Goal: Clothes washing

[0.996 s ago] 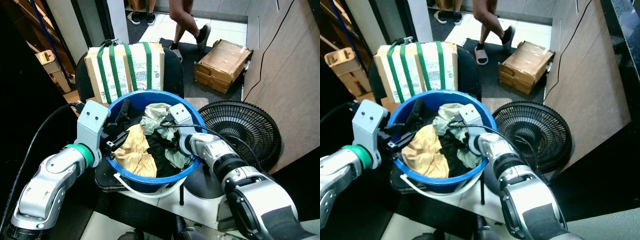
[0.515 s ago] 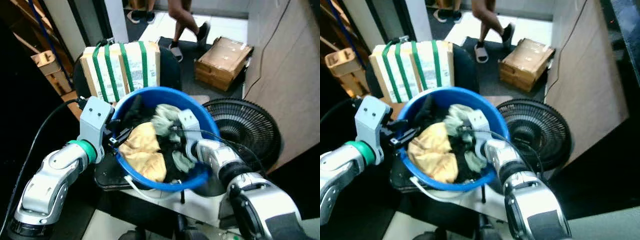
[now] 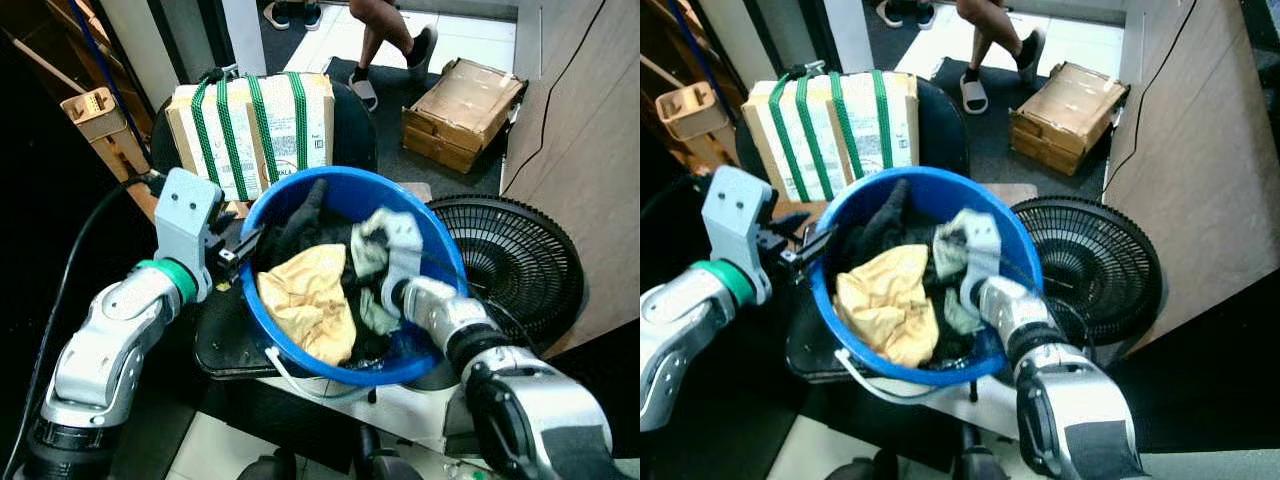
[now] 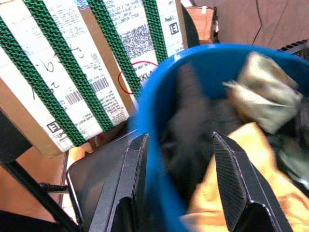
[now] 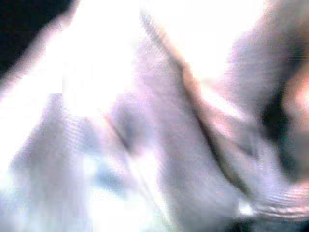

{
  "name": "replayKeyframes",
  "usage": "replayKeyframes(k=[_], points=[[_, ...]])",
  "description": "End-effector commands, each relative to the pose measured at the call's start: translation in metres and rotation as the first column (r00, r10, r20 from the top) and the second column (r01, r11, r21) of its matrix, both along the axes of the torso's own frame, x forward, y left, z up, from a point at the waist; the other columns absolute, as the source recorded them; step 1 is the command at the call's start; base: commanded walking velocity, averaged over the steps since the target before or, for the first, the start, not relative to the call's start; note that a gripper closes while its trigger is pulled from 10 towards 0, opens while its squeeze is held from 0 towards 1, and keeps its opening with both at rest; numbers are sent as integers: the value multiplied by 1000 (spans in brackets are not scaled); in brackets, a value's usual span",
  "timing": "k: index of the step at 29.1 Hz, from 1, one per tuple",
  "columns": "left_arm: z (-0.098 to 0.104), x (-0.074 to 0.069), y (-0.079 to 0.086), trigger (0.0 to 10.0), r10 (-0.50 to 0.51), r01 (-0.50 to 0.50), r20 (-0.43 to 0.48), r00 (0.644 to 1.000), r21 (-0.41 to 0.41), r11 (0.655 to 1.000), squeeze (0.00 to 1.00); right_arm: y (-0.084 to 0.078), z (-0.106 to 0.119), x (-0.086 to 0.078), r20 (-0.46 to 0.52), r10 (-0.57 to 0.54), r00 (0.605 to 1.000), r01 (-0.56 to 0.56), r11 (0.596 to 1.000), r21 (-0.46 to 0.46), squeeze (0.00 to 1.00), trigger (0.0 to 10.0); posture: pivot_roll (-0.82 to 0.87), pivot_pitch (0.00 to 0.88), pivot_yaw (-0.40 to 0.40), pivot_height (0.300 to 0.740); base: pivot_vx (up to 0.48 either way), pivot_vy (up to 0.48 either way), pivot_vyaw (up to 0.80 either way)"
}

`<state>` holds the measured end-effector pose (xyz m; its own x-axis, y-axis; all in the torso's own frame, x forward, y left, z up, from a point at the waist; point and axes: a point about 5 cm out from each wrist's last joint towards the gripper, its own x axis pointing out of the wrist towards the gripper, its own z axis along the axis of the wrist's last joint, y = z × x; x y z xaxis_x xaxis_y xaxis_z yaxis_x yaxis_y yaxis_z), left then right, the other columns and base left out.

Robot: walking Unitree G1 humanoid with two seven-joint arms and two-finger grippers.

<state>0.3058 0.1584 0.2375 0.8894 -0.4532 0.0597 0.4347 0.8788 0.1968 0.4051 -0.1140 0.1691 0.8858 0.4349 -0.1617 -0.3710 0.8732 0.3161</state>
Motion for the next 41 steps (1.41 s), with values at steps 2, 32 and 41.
replayKeyframes(k=[2, 32, 41], points=[[-6, 0, 3, 10000, 11, -11, -13, 1000, 0, 1000, 0, -4, 18, 5, 81, -27, 996, 20, 996, 85, 0, 0, 122, 259, 152, 740, 0, 0, 0], [-2, 14, -2, 10000, 81, -77, 46, 996, -79, 994, 0, -94, 222, -6, 583, -526, 619, 89, 785, 613, 0, 0, 64, 133, 92, 740, 0, 0, 0], [3, 10, 7, 10000, 198, -181, 61, 978, -206, 962, 0, -96, 231, -24, 671, -506, 542, 54, 818, 573, 0, 0, 73, 87, 27, 740, 0, 0, 0]])
